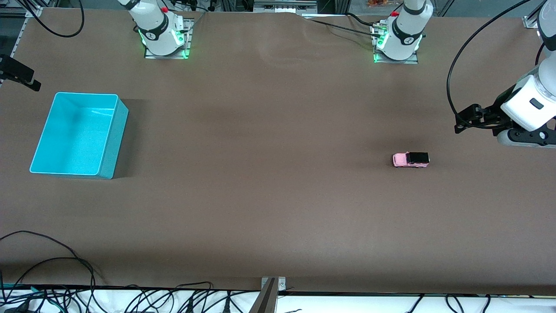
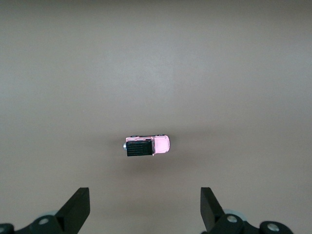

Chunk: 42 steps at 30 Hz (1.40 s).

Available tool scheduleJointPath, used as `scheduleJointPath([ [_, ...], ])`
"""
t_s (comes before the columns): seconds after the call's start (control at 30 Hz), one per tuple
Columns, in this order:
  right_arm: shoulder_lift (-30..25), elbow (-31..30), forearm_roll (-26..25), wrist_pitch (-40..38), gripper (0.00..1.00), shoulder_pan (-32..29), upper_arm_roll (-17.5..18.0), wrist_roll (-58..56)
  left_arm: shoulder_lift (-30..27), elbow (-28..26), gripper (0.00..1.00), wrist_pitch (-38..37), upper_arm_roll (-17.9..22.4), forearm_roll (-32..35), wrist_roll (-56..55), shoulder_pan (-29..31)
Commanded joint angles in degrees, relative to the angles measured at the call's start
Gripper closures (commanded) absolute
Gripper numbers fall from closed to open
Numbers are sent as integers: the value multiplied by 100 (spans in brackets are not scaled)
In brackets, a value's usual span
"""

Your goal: Wind and store pink jeep toy

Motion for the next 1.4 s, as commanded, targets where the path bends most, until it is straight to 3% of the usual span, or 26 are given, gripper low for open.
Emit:
scheduleJointPath([
  [0.0,-22,100,-44,-124,0,10,7,-36,145,231,0,-73,5,-37,23,60],
  [1.37,-22,100,-44,-195,0,19,87,-19,119,222,0,-135,5,-11,14,86],
])
